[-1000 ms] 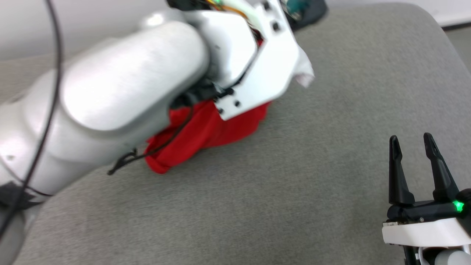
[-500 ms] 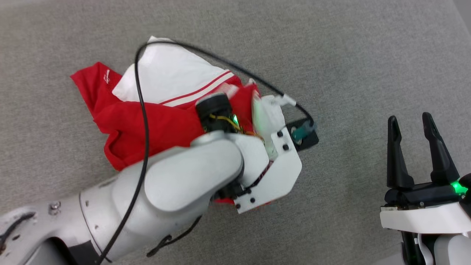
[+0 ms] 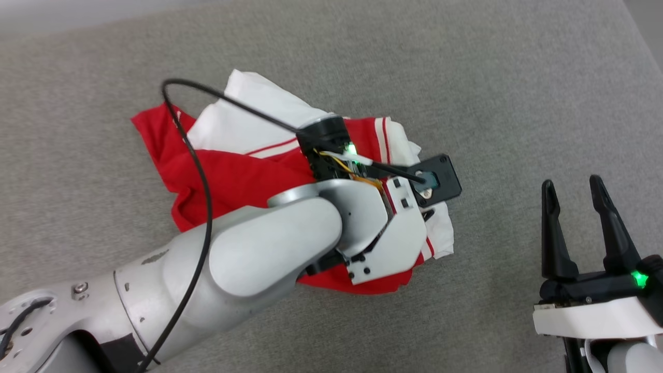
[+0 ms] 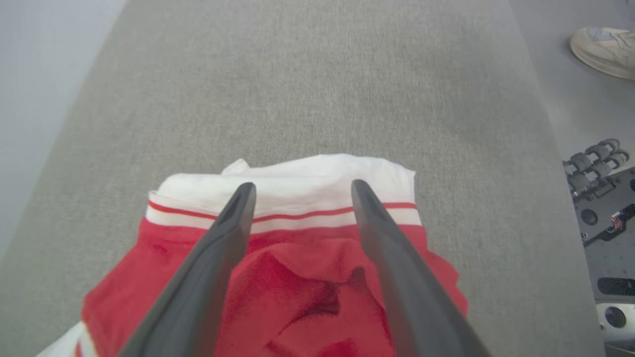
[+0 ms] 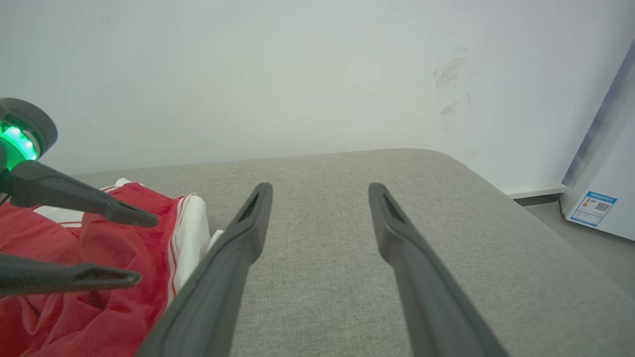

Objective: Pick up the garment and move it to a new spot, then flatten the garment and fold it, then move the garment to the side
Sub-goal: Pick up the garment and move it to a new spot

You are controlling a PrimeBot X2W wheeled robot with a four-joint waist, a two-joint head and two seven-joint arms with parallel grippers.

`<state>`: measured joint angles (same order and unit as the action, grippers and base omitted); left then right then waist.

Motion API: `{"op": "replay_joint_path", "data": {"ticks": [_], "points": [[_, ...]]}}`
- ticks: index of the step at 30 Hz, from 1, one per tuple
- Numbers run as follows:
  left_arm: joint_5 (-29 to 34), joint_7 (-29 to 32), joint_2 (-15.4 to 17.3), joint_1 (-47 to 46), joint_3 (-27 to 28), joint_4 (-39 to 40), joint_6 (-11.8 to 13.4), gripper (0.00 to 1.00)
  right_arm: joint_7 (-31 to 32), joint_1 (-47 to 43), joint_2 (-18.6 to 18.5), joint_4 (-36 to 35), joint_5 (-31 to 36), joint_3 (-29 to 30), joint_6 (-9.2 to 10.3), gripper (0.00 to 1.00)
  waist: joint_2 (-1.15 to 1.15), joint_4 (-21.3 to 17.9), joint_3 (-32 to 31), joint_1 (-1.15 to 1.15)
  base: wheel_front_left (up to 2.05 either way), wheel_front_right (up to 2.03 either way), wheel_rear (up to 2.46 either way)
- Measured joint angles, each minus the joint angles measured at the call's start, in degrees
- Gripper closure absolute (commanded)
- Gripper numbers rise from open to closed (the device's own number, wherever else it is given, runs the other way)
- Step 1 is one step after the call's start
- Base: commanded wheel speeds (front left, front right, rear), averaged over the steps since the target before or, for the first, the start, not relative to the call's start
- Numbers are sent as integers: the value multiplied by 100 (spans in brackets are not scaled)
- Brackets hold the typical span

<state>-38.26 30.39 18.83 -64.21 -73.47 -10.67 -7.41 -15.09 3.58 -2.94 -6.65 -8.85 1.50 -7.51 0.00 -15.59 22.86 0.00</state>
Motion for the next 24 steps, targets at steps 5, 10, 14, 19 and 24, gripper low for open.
{"op": "replay_joint_path", "data": {"ticks": [5,10,14,19,24], "points": [[215,-1628,-58,-25,188,-433,67,0,0,-259,-1,24,125,69,0,0,0,214,-438,0,0,0,0],[570,-2984,-48,398,535,-584,792,0,0,-415,0,42,191,169,0,0,0,484,-810,-1,0,0,0],[637,-3895,56,915,914,-635,1544,0,0,-514,0,41,240,244,0,0,0,715,-1025,-1,0,0,0],[615,-4473,224,1666,1456,-644,2405,0,0,-631,0,41,293,316,0,0,0,967,-1216,-1,0,0,0],[802,-4530,327,2417,2147,-227,3009,0,0,-662,-1,38,324,368,0,0,0,1172,-1316,-1,0,0,0]]}}
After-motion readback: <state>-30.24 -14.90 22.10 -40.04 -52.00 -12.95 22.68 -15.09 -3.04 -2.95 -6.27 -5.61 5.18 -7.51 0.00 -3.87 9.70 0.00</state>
